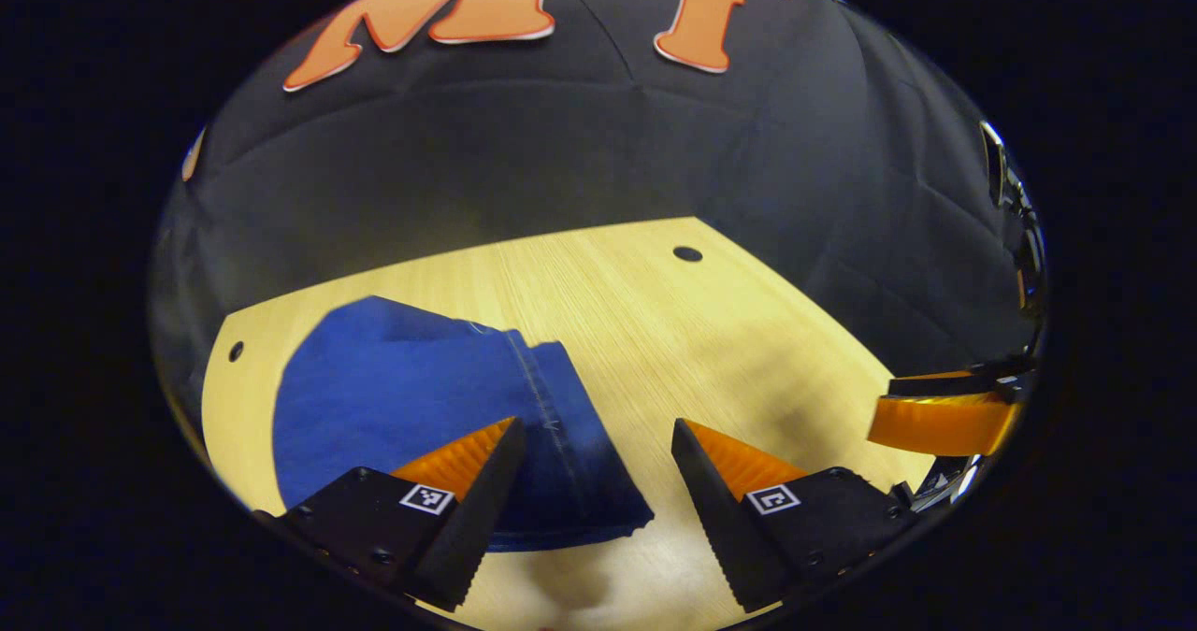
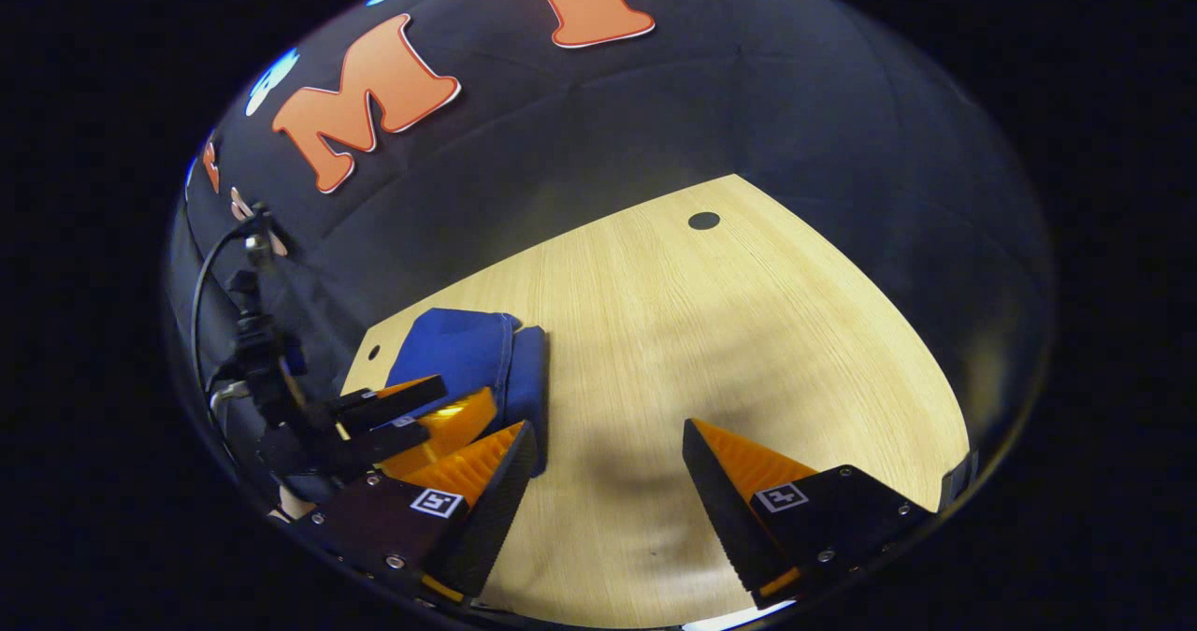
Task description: Grasp the waist and the cuffs of the jeans and fold them to make the two legs overlap; first hold the waist and fold one-third of the jeans toward the cuffs, then hold the cuffs and fold the remaining one-third in the same direction to finish folding.
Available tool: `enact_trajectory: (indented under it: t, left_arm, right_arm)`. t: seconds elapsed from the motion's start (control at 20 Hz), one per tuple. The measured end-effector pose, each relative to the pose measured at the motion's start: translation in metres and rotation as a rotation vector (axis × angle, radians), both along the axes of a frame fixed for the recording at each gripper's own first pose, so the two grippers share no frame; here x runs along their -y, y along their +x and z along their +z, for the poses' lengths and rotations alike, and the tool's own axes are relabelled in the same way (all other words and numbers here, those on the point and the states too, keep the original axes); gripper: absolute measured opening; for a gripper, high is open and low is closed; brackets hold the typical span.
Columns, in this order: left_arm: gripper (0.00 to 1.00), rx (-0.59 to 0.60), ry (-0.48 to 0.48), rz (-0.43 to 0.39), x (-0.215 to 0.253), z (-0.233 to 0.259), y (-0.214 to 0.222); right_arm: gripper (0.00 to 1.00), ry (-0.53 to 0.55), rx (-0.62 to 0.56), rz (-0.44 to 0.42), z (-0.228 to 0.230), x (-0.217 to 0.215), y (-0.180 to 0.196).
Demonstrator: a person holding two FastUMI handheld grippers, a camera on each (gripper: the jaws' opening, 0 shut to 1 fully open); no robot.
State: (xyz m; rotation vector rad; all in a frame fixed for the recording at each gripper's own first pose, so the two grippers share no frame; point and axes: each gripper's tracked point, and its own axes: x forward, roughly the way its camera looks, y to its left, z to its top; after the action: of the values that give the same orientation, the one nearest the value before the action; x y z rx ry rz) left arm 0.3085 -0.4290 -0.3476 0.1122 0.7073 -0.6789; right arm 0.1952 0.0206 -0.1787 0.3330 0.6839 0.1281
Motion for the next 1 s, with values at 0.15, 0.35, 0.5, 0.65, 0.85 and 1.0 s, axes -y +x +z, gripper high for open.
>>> enact_trajectory:
  t: [0.15,0.35,0.5,0.65,0.85,1.0]
  left_arm:
    - [0.97,0.082,-0.062,0.1,-0.05,0.052,0.017]
    - [0.97,0.203,-0.118,0.24,-0.13,0.107,0.035]
    - [0.97,0.292,-0.136,0.341,-0.195,0.146,0.043]
    - [0.97,0.361,-0.141,0.423,-0.252,0.162,0.044]
    - [0.98,0.414,-0.119,0.512,-0.324,0.174,0.033]
    - [0.98,0.517,-0.114,0.55,-0.357,0.191,0.017]
  right_arm:
    - [0.98,-0.045,0.036,-0.001,0.011,-0.011,0.005]
    - [0.98,-0.109,0.149,0.011,0.052,-0.033,0.009]
    - [0.98,-0.139,0.247,0.014,0.087,-0.053,0.011]
    - [0.97,-0.192,0.341,0.014,0.116,-0.069,0.007]
    - [0.97,-0.196,0.425,0.019,0.136,-0.098,-0.01]
    - [0.97,-0.195,0.518,0.006,0.152,-0.109,-0.026]
